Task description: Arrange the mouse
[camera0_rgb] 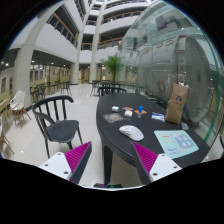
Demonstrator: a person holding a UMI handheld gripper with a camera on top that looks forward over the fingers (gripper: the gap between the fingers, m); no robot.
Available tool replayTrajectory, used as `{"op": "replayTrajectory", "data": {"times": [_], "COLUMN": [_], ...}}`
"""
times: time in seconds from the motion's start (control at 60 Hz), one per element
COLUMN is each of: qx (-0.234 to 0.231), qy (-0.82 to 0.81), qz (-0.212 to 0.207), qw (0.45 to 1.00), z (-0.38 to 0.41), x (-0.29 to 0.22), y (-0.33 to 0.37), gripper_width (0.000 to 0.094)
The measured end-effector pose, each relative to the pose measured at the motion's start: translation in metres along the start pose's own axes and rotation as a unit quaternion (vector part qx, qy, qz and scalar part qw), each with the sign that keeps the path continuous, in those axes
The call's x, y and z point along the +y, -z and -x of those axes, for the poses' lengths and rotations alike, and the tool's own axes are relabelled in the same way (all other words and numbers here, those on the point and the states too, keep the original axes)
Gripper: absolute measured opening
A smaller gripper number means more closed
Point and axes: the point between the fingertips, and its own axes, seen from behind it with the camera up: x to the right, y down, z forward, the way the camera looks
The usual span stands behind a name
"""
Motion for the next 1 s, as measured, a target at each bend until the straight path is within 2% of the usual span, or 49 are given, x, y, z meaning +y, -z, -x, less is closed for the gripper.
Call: {"op": "replayTrajectory", "data": {"times": [0.083,0.45,0.5,0.633,0.783,1.0], "qx": [-0.006,0.085,0.084,0.046,0.054,0.029], "qy": [0.009,0.010,0.003,-0.020,-0.008,-0.050], "qz": [0.012,0.071,0.086,0.103,0.125,0.143], "qw": [1.000,0.994,0.993,0.993,0.991,0.988], "z": [0.005,-0.093,-0.112,-0.112,-0.130,-0.140], "x": [0.008,0.027,0.030,0.031,0.027,0.021], "y": [-0.010,-0.095,-0.116,-0.151,-0.183,-0.227], "gripper_width": [0.0829,0.0830,0.0831,0.0832,0.0827,0.0828]}}
